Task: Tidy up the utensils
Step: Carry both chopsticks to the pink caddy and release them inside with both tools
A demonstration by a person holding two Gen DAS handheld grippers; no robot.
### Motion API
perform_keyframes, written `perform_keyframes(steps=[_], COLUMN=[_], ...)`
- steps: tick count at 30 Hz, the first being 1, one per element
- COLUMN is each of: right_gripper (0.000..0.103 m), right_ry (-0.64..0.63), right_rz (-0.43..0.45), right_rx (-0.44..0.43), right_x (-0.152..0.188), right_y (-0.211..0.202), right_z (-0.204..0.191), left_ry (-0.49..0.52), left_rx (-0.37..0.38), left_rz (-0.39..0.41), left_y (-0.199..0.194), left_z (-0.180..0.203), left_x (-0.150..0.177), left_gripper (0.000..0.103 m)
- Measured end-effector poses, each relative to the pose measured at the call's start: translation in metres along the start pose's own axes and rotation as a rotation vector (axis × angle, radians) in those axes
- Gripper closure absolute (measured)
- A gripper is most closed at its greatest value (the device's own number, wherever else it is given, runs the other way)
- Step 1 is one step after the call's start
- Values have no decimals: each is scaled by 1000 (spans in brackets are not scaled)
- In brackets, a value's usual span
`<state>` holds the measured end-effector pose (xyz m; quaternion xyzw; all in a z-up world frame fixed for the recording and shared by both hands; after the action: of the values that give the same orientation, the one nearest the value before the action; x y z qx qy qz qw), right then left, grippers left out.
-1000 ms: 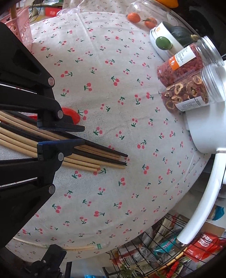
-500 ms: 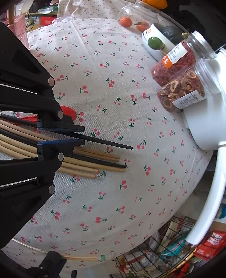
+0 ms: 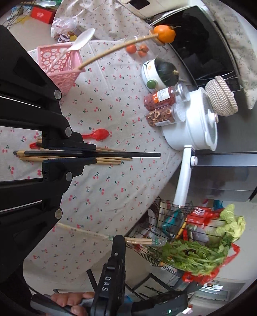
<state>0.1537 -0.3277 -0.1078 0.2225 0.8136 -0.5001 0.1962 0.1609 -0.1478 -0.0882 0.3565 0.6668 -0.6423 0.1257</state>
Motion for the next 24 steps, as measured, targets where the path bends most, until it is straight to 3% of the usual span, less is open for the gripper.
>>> perform_keyframes(steps=[8, 12, 18, 24], right_gripper=[98, 98, 98, 98], right_ry=[-128, -178, -244, -280], right_rz=[111, 167, 200, 188], right_rx=[-7, -20, -70, -137], right_x=[2, -3, -7, -6], right_y=[-35, -49, -58, -46], right_z=[-45, -64, -98, -136], left_ry=[-104, -179, -227, -280], left_rx=[61, 78, 25, -81], left_rz=[159, 236, 360, 418], left_y=[-83, -119, -164, -175], left_z=[-46, -75, -114, -152], left_x=[29, 27, 23, 20], left_gripper=[98, 98, 98, 98])
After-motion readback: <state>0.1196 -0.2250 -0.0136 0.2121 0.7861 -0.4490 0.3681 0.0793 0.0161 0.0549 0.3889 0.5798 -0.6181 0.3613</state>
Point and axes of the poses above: each gripper's, at about its wrist camera, not at the fingertips, and y roughly the way its jaws point, z to its right, x to its underside, the point moved 4 cm from there along y, roughly the way its jaws point, and after that the axes turned 10 degrees about -x, right-handed, at the moved point
